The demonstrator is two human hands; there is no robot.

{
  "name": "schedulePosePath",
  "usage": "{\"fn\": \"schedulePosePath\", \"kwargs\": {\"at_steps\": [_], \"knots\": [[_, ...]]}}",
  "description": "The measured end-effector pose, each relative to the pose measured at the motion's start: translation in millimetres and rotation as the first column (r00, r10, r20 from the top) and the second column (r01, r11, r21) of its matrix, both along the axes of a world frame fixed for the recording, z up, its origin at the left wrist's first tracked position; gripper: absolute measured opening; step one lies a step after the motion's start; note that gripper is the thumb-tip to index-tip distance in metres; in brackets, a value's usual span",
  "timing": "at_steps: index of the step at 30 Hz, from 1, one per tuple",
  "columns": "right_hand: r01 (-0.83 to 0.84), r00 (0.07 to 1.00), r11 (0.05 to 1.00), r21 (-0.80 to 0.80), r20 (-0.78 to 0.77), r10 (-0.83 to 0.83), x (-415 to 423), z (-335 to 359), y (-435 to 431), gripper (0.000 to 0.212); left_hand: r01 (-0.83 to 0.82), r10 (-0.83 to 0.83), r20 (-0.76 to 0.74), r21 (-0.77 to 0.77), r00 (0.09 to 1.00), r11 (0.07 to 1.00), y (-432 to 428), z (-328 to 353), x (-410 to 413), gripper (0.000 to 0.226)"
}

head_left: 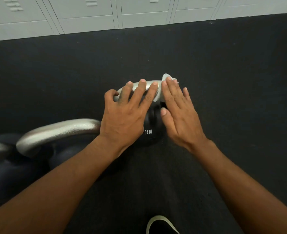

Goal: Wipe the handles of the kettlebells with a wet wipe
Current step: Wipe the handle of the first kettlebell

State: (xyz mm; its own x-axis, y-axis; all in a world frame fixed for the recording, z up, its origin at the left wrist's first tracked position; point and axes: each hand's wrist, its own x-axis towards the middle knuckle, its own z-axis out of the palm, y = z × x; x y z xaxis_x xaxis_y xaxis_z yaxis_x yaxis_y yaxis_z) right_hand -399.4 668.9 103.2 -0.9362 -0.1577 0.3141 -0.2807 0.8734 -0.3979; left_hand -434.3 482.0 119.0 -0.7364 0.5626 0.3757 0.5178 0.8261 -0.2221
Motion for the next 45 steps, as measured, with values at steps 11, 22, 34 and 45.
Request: {"fn": "schedulePosePath", "kwargs": {"at_steps": [11,22,34,45], "knots": [[0.076,0.991,0.985,0.156,-0.125,-0.056,0,-34,-5,0.067,0.000,0.000,-0.004,-0.019,1.000,1.000,0,-2,-3,0.074],[-0.028,0.975,0.979,-0.202,0.209,0.071,-63,53,15,0.046,-0.025,0.024,-0.035,-0.024,0.999,0.999,0,-2,0,0.068],[0.069,0.996,0.997,0.024,-0.052,-0.068,9,-2,-10,0.064,-0.006,0.006,-0.010,0.003,1.000,1.000,0,-3,0,0.067],[0.105,0.994,0.990,-0.096,0.003,-0.105,-30,14,-4,0.052,-0.013,0.013,-0.005,0.011,1.000,1.000,0,-3,0,0.065]]}}
